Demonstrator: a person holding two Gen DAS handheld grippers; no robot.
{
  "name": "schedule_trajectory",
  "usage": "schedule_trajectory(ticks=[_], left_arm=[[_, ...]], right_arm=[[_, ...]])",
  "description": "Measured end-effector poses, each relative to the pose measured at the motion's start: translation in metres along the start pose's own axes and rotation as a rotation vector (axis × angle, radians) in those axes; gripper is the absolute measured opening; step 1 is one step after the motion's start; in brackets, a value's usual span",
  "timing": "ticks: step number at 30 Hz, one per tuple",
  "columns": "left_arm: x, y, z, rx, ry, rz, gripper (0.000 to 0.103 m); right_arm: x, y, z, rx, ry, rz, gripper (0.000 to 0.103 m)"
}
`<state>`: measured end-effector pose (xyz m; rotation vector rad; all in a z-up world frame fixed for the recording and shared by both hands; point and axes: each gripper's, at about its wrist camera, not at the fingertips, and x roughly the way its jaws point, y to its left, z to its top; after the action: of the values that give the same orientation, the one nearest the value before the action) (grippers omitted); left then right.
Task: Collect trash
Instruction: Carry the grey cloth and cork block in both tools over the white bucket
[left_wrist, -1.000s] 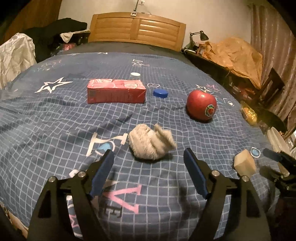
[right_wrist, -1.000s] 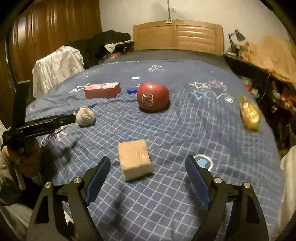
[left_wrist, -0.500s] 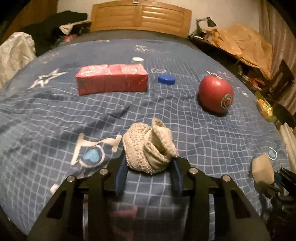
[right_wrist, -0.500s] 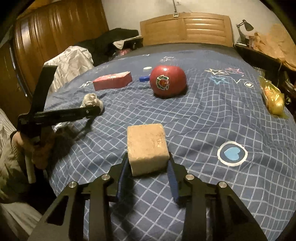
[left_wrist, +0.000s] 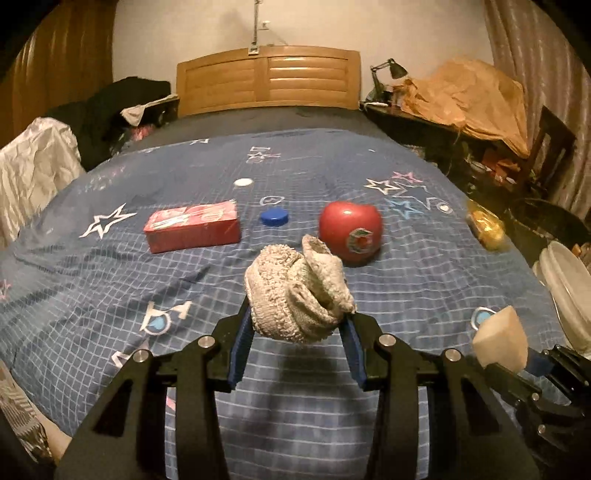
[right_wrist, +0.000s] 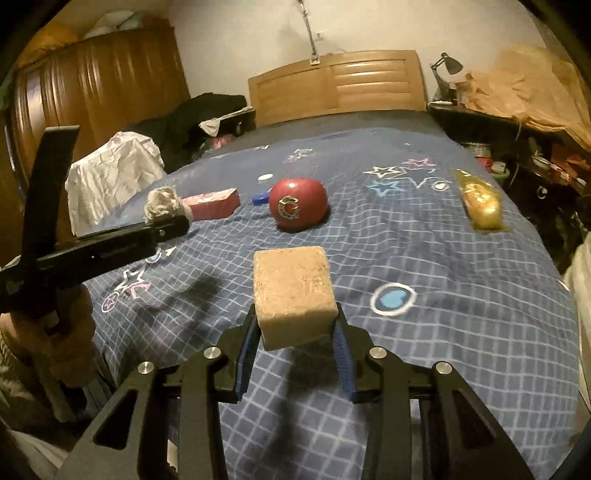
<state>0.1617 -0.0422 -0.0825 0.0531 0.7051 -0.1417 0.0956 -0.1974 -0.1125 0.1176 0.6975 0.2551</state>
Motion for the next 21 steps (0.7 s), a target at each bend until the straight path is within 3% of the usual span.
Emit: schedule_trajectory(ticks=[11,21], left_arm=[[-0.005,-0.082,0.011,0.134,-0.007,-0.058,0.042],[-0.009,-0.189,0.030,0.282,-0.047,-0.175,0.042]], right_arm=[[-0.058,-0.052,-0.004,0.092,-0.089,-0.083,0.039],[-0.146,-0.140,0.000,0.205,-0.223,-0.276,0.039]])
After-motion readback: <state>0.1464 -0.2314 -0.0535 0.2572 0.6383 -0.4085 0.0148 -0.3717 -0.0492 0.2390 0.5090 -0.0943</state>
